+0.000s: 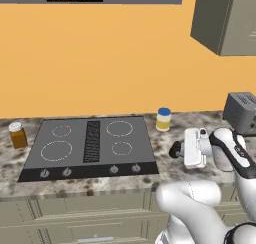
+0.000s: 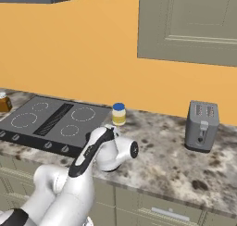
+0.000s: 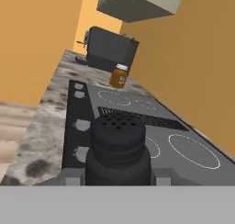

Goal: Collect the turmeric, mayonnaise, and shaker from the cabinet and place them next to the stove.

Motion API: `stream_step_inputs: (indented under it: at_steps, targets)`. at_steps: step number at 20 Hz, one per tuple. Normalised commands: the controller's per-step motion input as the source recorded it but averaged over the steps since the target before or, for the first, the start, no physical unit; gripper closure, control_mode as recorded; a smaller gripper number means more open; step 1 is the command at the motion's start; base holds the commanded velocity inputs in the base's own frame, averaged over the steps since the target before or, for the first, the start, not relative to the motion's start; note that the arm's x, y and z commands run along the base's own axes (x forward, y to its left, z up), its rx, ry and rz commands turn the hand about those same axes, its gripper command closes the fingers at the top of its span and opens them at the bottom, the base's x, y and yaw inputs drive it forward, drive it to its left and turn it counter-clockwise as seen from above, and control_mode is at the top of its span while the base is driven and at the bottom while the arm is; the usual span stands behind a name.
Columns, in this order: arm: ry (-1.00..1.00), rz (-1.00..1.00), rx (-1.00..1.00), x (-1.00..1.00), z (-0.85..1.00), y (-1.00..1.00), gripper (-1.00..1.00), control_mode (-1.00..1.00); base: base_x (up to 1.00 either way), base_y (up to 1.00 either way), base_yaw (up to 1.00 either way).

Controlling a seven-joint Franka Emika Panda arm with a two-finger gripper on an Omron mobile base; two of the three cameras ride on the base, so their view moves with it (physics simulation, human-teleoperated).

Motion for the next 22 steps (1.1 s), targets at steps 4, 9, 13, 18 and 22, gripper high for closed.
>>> stream_step_inputs:
  at_steps: [4, 9, 13, 18, 22]
  targets:
    - [0.00, 0.12, 0.00, 0.43, -0.33, -0.19, 1.00, -1.00, 0.00, 0.00, 0.00]
    - [0.00, 0.11, 0.00, 0.31, -0.29, -0.14, 1.00, -1.00, 0.00, 0.00, 0.00]
    - [0.00, 0.09, 0.00, 0.22, -0.37, -0.02, 1.00, -1.00, 0.00, 0.00, 0.00]
    - [0.00, 0.02, 0.00, 0.14, -0.35, 0.02, 1.00, -1.00, 0.00, 0.00, 0.00]
    - [0.00, 0.00, 0.00, 0.09, -0.27, 0.00, 1.00, -1.00, 0.00, 0.00, 0.00]
